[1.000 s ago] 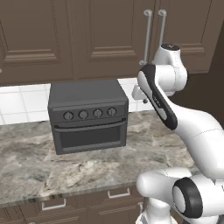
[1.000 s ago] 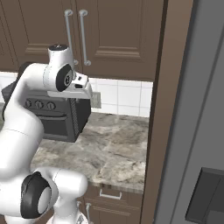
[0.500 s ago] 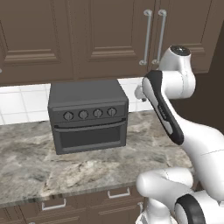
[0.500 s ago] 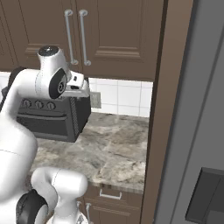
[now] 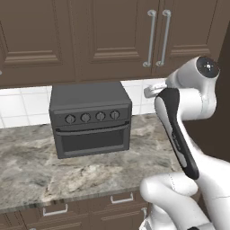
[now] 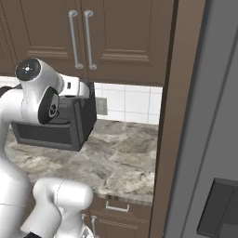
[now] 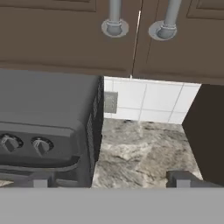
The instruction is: Open the cabinet and move the ladle to the pot. Then close the cabinet.
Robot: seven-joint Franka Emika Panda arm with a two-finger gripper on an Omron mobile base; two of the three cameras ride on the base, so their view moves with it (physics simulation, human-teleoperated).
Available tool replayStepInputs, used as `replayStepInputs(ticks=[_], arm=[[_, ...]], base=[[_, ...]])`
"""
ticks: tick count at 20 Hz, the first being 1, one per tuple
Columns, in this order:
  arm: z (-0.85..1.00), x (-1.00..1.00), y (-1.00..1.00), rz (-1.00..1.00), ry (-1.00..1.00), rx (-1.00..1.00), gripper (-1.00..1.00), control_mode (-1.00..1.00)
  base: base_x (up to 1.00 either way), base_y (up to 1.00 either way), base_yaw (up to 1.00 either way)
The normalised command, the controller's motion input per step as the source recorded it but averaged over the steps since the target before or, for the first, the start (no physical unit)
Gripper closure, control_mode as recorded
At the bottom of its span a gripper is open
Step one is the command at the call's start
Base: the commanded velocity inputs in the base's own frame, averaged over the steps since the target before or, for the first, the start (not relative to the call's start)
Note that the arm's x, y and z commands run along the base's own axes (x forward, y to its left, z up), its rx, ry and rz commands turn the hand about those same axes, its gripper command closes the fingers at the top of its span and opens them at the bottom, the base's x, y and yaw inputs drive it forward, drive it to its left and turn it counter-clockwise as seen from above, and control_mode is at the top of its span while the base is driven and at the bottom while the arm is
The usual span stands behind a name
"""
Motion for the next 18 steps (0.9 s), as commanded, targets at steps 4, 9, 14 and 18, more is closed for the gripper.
replayStepInputs(ticks=[4,9,14,18], arm=[[0.67,-0.18,0.00,0.00,-0.25,0.00,-1.00,-1.00],[0.57,0.00,0.00,0.00,-0.11,0.00,-1.00,-1.00],[0.44,0.00,0.00,0.00,0.00,0.00,-1.00,-1.00],[0.42,0.02,0.06,0.00,0.00,0.00,-1.00,-1.00]], base=[[0.00,0.00,0.00],[0.00,0.00,0.00],[0.00,0.00,0.00],[0.00,0.00,0.00]])
